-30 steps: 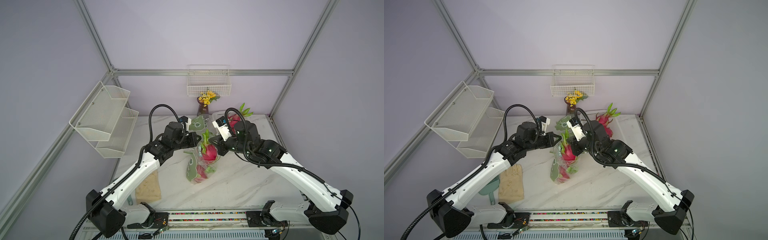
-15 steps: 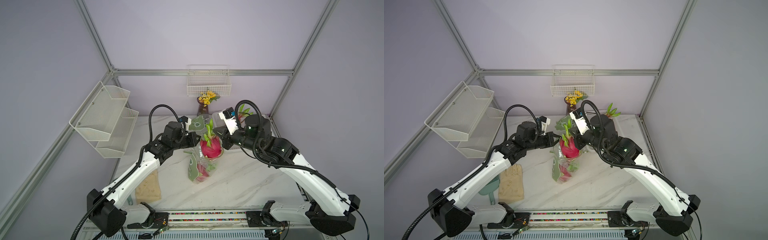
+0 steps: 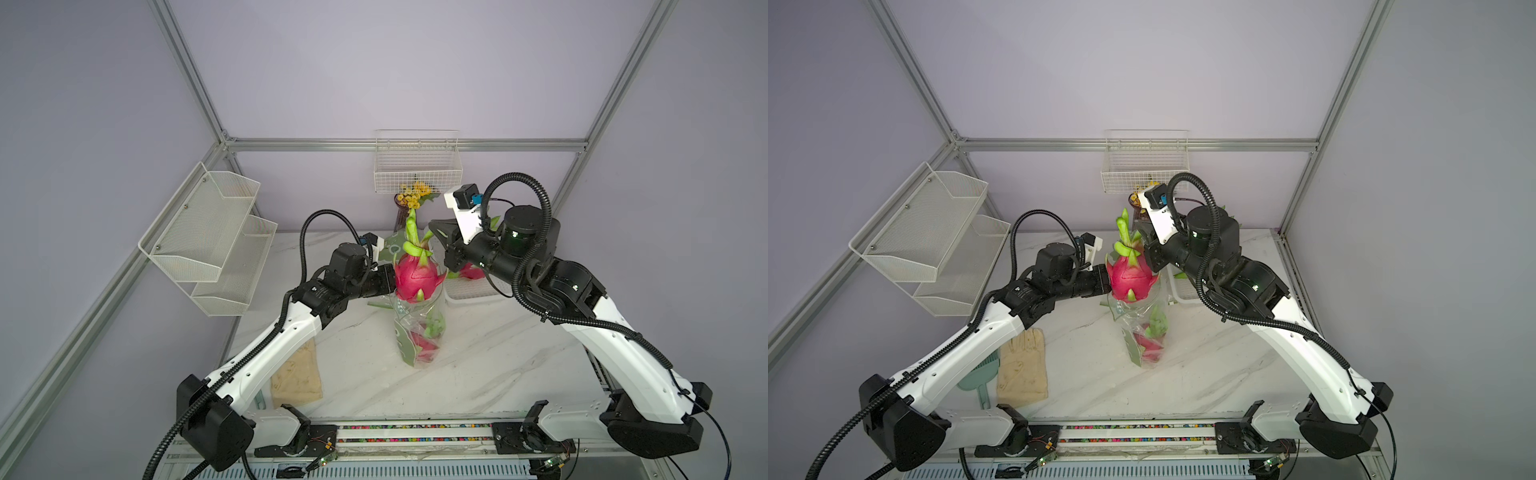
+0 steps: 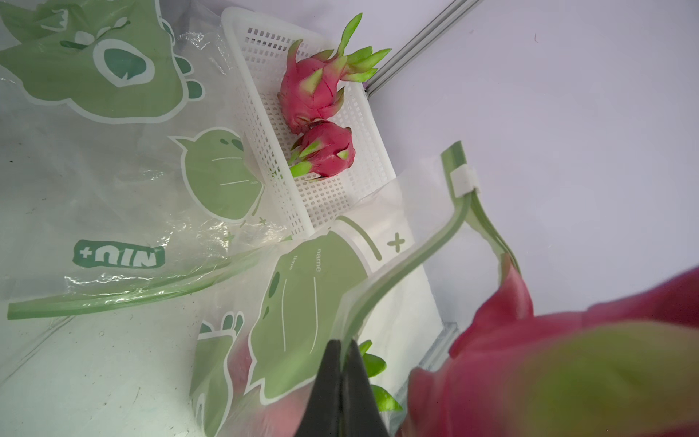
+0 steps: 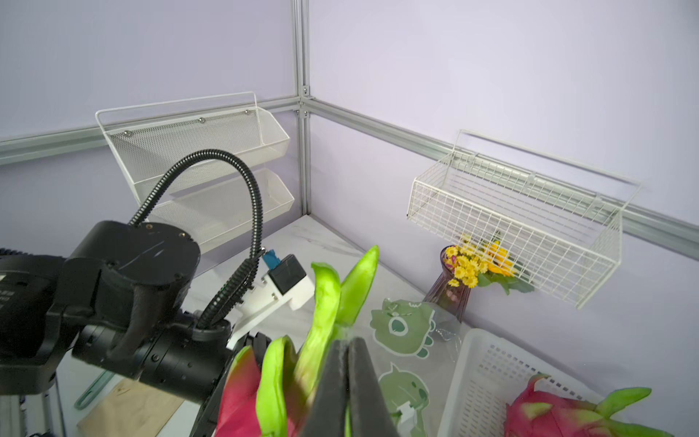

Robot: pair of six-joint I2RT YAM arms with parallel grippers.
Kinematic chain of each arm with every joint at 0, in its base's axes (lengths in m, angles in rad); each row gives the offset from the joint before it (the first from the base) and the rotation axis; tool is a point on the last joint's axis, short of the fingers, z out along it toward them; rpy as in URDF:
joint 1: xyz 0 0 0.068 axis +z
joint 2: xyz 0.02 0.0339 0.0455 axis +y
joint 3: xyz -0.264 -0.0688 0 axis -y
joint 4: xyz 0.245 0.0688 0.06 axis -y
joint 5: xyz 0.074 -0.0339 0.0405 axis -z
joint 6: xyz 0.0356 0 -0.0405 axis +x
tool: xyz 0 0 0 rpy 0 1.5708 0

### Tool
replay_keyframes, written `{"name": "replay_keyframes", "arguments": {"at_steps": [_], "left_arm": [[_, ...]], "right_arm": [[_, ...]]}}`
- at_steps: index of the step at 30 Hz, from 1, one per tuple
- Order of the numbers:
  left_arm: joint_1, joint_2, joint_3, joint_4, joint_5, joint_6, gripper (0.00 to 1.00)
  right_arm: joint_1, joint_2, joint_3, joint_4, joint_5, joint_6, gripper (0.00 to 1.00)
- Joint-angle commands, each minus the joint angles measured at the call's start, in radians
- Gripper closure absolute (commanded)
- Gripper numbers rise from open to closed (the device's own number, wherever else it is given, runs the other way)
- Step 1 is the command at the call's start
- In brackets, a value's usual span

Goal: Open the zip-top bag and take out the dragon fruit
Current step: Pick up the dragon fruit from the zipper food storage bag.

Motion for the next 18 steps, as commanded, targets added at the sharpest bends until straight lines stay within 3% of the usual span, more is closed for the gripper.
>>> {"name": "replay_keyframes", "arguments": {"at_steps": [1,10,18], "left_arm": [[0.007,-0.005,0.008,0.030,0.010,-0.004,1.00],[0.011,-0.009,0.009,0.030,0.013,-0.001,1.00],[0.012,-0.014,0.000,0.029,0.017,-0.001,1.00]], "right_arm": [[-0.012,0.013,0.046,0.093,0.054,-0.065,1.00],[-0.085,0.061,0.117,0.143,0.053,-0.076,1.00],[-0.318,0.134,0.110,0.157,-0.064,0.005,1.00]]}}
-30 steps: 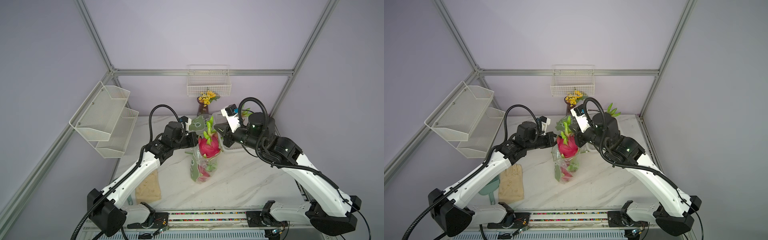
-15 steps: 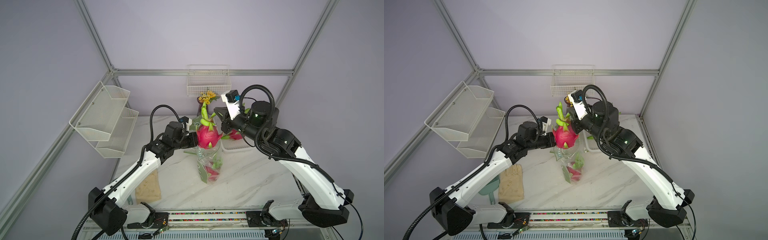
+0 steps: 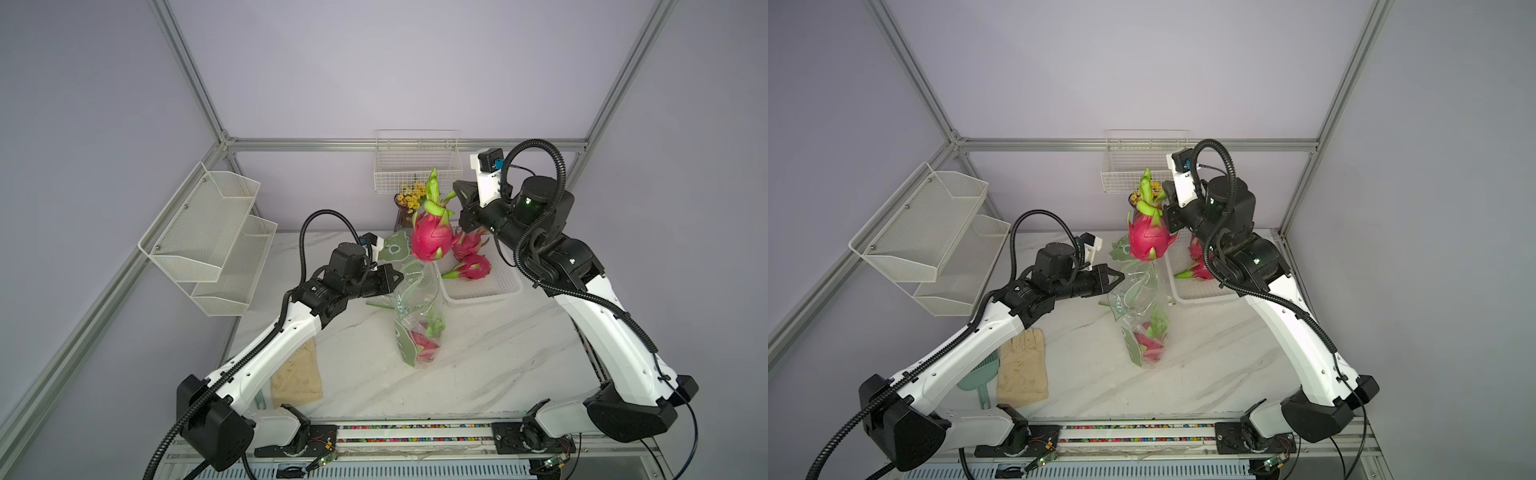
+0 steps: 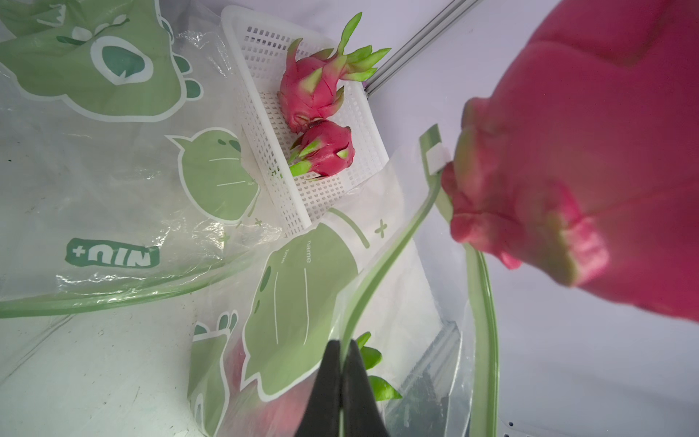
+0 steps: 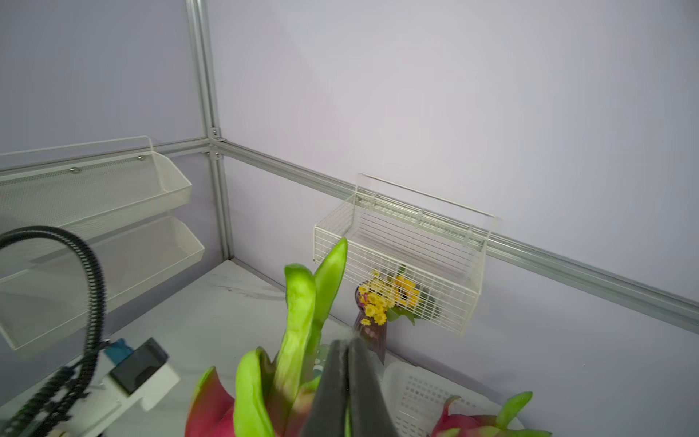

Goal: Open the zip-top bag and take out the dragon fruit
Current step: Pick up the dragon fruit from the zipper food storage bag, then place the dragon fruit in the basket.

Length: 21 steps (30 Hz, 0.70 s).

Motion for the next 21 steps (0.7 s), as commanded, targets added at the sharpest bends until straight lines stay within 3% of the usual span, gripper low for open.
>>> {"name": "replay_keyframes", "arguments": {"at_steps": [1,12,21], "left_arm": [[0.006,-0.014,-0.003,0.029,0.007,-0.002,1.00],[0.010,-0.042,-0.031,0.021,0.002,-0.004,1.00],[0.012,-0.035,-0.030,0.025,0.009,-0.011,1.00]], "right_arm": [[-0.085,0.045,0.002,0.063,-0.072,0.044,1.00],[-0.230,0.180,-0.080,0.153,-0.150,0.097,1.00],[-0.252,0.278,-0.188,0.256,-0.127,0.071,1.00]]}}
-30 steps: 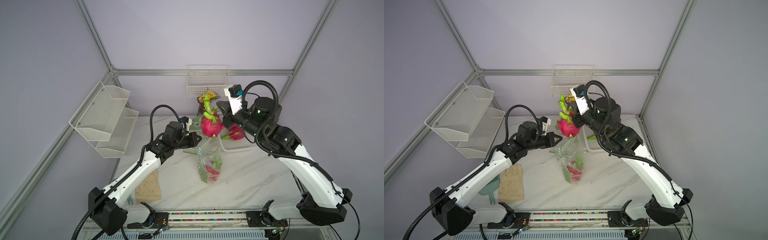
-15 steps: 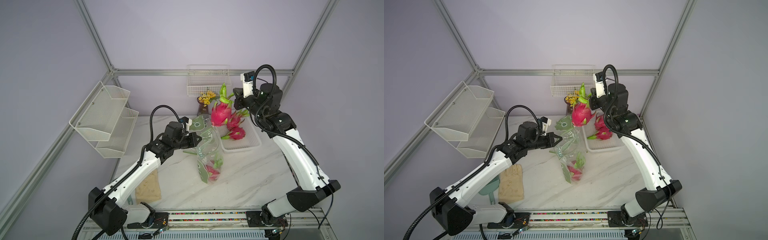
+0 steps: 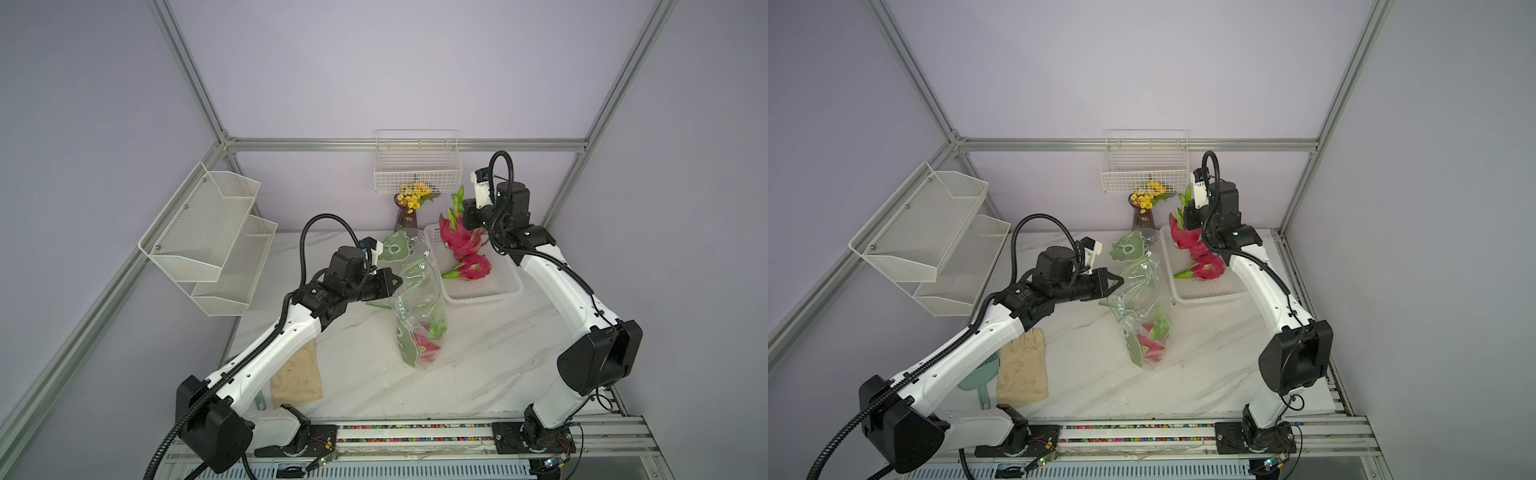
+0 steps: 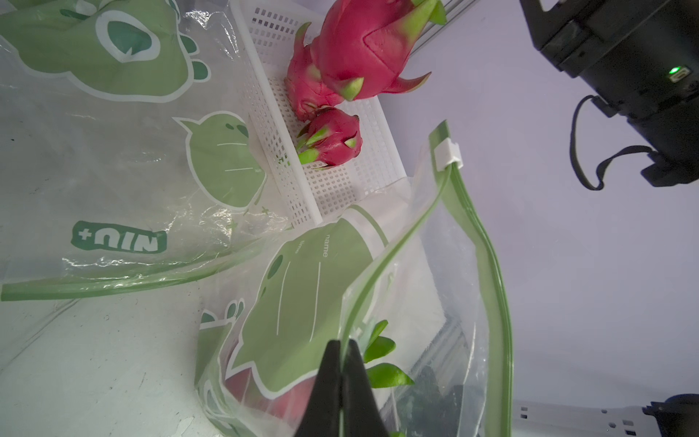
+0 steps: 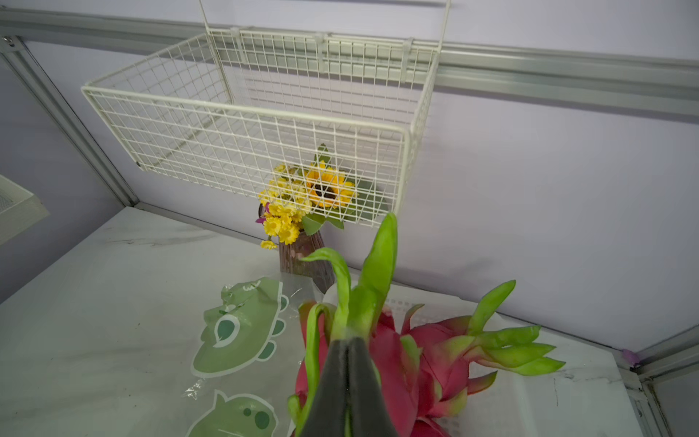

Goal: Open the zip-top bag and take out the dragon fruit
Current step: Place the dragon fruit in the basket.

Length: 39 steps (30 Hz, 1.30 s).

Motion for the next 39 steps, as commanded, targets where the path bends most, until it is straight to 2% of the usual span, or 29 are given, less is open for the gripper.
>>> {"name": "replay_keyframes", "arguments": {"at_steps": [1,11,20,31,36,39], "left_arm": [[0.009,-0.020,0.007,0.026,0.009,-0.011,1.00],[0.009,-0.019,-0.004,0.027,0.012,-0.022,1.00],[0.009,-0.020,-0.006,0.029,0.015,-0.026,1.00],[0.009,-0.029,-0.014,0.035,0.011,-0.031,1.00],[0.009,-0.020,0.007,0.015,0.021,-0.027,1.00],[0.009,-0.027,0.006,0.015,0.017,-0.025,1.00]], "right_arm": [[-0.002,0.044,-0.008,0.104,-0.001,-0.012,1.00],[-0.002,0.096,-0.065,0.148,-0.027,0.010,1.00],[-0.003,0.115,-0.138,0.212,0.007,-0.006,1.00],[-0.009,0.217,-0.113,0.218,0.042,0.027,1.00],[-0.010,0.260,-0.036,0.117,0.042,0.063,1.00],[-0.010,0.243,0.009,0.043,0.035,0.085,0.84]]}}
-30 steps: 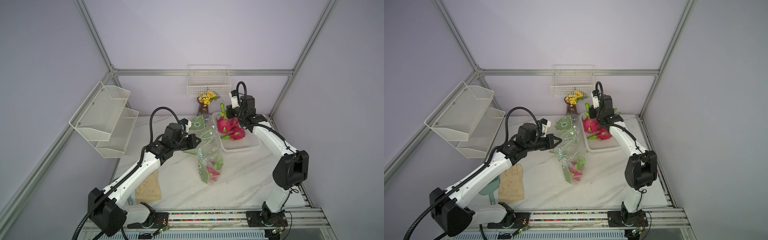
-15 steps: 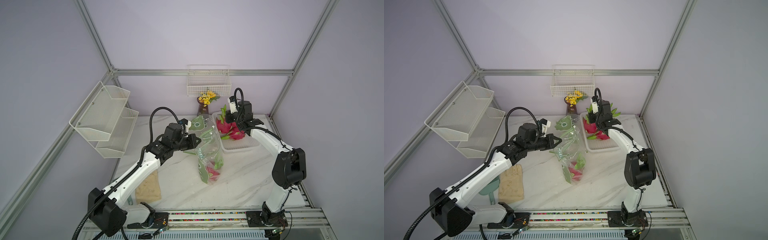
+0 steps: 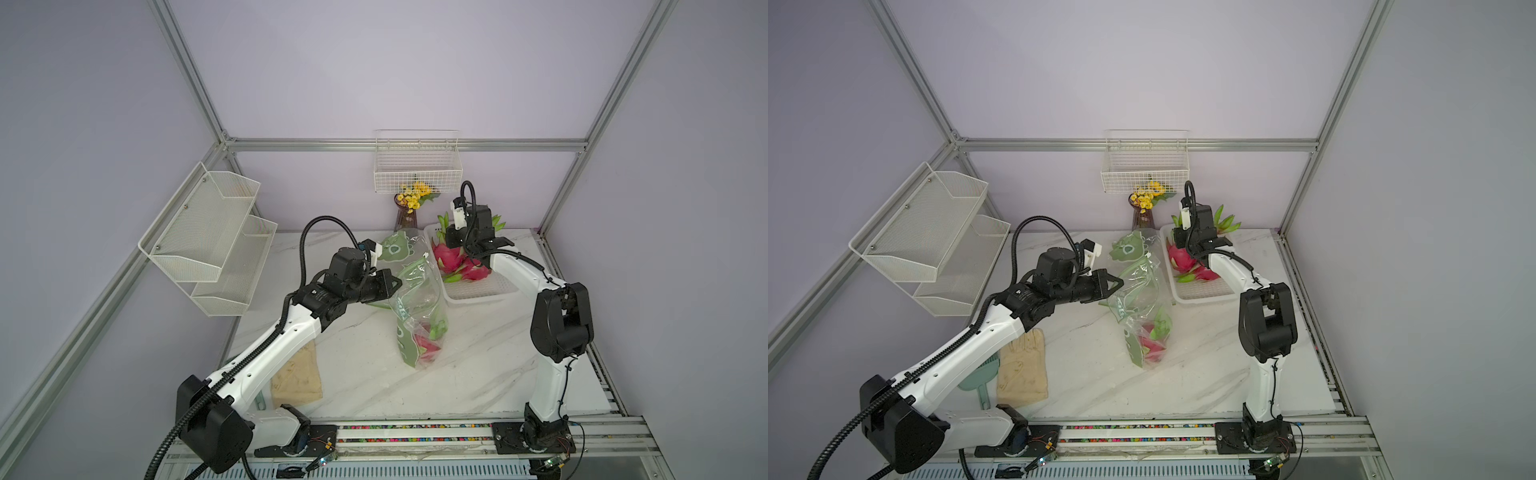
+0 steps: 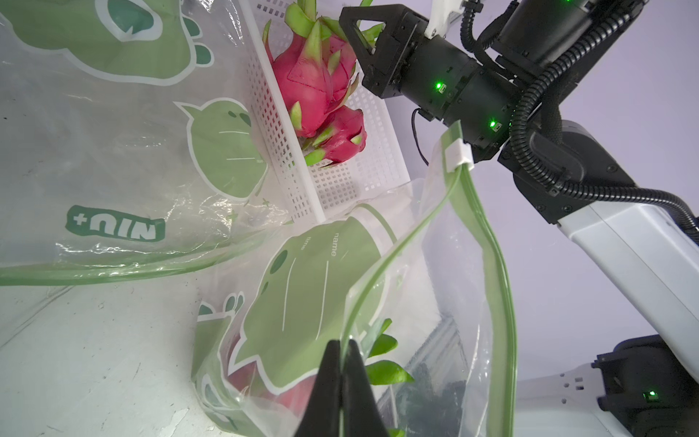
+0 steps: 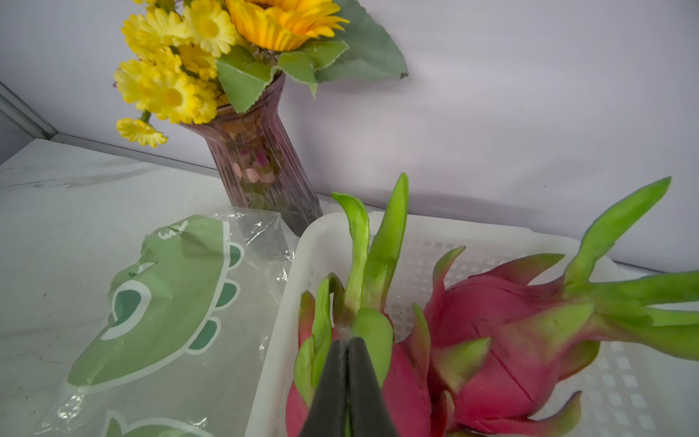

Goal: Open the zip-top bag and take out the dragon fruit
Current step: Place the dragon fruit in the basket.

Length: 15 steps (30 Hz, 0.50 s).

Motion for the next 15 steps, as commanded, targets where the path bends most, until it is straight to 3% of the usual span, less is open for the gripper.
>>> {"name": "replay_keyframes", "arguments": {"at_steps": [1,3,5,15], "left_arm": [[0.006,-0.027,0.023,0.016,0.004,0.000,1.00],[0.006,-0.030,0.025,0.015,0.003,0.002,1.00],[0.007,-0.028,0.027,0.017,0.003,0.005,1.00],[0.004,0.022,0.136,-0.065,0.035,0.065,1.00]], "right_arm": [[-0.005,-0.040,0.064,-0.091,-0.001,0.038,0.76],[-0.005,-0.084,0.074,-0.130,-0.011,0.061,0.58],[-0.005,-0.131,0.107,-0.204,-0.019,0.089,0.52],[-0.004,-0.392,0.182,-0.432,-0.271,0.298,0.49]]}}
